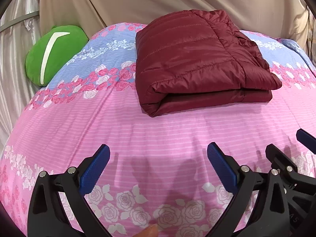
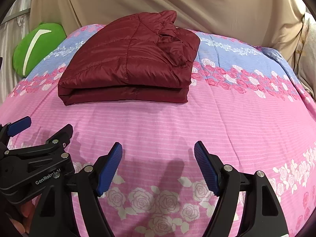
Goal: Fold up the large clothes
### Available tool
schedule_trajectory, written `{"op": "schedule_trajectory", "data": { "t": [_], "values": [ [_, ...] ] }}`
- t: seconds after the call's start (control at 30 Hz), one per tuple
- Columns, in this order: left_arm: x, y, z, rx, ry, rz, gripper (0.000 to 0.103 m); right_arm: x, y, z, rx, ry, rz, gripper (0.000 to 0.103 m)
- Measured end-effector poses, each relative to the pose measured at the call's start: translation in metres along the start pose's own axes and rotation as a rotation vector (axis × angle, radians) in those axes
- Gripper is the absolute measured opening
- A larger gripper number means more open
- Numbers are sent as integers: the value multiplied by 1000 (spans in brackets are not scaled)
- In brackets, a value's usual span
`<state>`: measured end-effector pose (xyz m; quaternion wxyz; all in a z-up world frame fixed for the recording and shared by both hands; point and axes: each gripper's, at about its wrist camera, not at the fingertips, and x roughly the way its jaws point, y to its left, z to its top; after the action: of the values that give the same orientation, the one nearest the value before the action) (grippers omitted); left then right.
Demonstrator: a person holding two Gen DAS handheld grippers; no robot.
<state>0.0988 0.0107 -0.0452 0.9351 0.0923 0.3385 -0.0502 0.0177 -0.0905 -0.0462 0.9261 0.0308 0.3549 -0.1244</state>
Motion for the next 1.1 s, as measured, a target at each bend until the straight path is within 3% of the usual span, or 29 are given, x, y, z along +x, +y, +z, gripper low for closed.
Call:
{"op": "schedule_trajectory", "data": {
  "t": [1.1],
  "values": [
    [1, -1, 0, 9, 5, 6, 96, 2, 0, 0, 1, 6, -6, 73]
  ]
}}
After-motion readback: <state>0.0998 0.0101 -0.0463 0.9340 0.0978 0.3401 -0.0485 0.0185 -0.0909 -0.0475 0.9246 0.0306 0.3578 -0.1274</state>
